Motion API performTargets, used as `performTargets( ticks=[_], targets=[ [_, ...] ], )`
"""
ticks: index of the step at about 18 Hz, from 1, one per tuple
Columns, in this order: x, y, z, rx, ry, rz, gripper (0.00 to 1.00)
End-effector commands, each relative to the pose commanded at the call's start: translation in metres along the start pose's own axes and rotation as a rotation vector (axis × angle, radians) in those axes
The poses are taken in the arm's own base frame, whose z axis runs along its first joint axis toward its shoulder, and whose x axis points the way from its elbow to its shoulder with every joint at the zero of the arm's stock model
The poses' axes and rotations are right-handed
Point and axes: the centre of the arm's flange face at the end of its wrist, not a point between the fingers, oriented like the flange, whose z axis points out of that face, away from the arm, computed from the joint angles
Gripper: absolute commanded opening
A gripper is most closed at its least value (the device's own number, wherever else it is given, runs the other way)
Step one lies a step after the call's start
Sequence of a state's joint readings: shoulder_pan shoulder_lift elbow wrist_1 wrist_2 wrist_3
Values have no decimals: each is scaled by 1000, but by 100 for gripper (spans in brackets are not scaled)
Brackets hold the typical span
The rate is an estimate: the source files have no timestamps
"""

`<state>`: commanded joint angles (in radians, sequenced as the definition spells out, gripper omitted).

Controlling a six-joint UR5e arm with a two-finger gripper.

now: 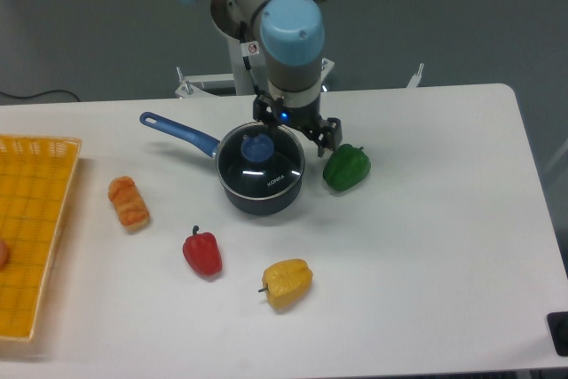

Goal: Open the lid
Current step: 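Move the gripper from beside the green pepper over the saucepan lid knob, then lower the open gripper around the blue lid knob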

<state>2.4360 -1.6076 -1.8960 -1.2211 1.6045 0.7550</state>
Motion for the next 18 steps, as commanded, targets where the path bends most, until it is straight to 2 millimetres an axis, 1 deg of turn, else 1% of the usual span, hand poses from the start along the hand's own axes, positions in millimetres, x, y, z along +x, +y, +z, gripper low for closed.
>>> performTargets(
  ticks=[3,6,9,11,15,18],
  targets=[
    [10,-7,2,-3,2,-31,100],
    [25,-8,14,-14,10,-69,100],
    [27,-11,22,31,-23,-74,100],
    [30,-8,31,27,-18,-75,100],
    [30,-9,32,27,-16,-75,100],
    [30,-8,38,16,-8,-77,100]
  ],
)
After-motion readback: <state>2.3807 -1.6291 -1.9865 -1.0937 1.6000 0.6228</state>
